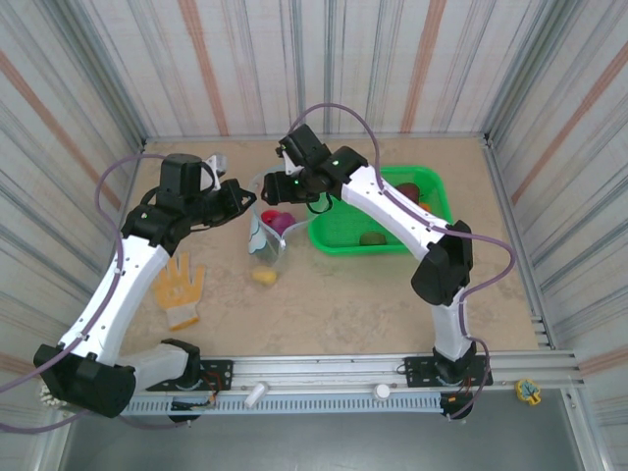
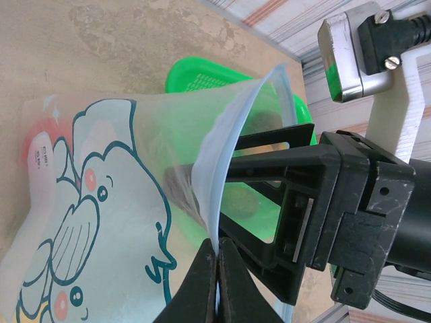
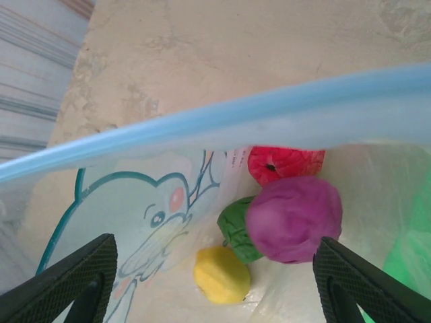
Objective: Place the food in the zip-top bag and seal the zipper
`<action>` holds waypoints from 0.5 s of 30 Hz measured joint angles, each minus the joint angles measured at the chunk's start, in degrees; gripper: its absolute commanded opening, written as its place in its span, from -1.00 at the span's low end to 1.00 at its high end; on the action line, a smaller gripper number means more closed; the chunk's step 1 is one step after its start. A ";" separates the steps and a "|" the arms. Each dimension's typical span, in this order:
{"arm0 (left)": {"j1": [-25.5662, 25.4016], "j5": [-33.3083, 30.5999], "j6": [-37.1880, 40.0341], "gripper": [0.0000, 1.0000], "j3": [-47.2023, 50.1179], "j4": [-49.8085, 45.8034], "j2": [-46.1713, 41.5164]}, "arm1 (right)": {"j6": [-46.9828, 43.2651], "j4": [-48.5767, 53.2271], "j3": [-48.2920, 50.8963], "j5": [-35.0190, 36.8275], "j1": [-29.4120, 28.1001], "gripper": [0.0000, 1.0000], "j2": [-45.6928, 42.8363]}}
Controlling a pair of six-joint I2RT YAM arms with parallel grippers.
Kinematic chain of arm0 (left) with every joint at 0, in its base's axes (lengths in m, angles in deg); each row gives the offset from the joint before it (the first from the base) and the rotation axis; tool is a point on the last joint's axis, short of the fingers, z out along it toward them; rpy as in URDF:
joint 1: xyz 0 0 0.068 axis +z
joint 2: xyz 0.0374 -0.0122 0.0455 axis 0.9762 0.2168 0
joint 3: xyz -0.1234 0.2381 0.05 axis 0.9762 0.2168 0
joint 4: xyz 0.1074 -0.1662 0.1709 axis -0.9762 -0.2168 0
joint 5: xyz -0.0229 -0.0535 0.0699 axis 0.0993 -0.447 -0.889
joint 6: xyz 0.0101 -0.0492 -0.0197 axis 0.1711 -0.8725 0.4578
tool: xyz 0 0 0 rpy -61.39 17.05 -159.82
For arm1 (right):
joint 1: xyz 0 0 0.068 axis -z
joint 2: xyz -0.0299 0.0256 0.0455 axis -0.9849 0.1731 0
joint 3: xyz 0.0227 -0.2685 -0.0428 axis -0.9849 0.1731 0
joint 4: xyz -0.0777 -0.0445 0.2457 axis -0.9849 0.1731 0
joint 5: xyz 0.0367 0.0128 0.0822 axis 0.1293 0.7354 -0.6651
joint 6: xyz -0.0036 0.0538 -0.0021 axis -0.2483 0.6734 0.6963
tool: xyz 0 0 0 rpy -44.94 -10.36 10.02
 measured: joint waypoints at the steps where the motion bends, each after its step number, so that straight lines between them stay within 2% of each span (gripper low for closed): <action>1: 0.00 0.00 0.00 -1.00 0.00 0.00 0.00 | -0.04 0.02 0.02 0.00 0.02 0.35 0.00; 9: 0.00 -0.02 0.00 -1.00 0.00 0.00 0.00 | -0.02 1.62 -1.31 -0.17 0.13 0.01 -1.31; 15: 0.00 -0.02 0.00 -1.00 0.02 -0.02 0.00 | -0.26 2.64 -2.03 -1.95 1.36 -0.20 -6.32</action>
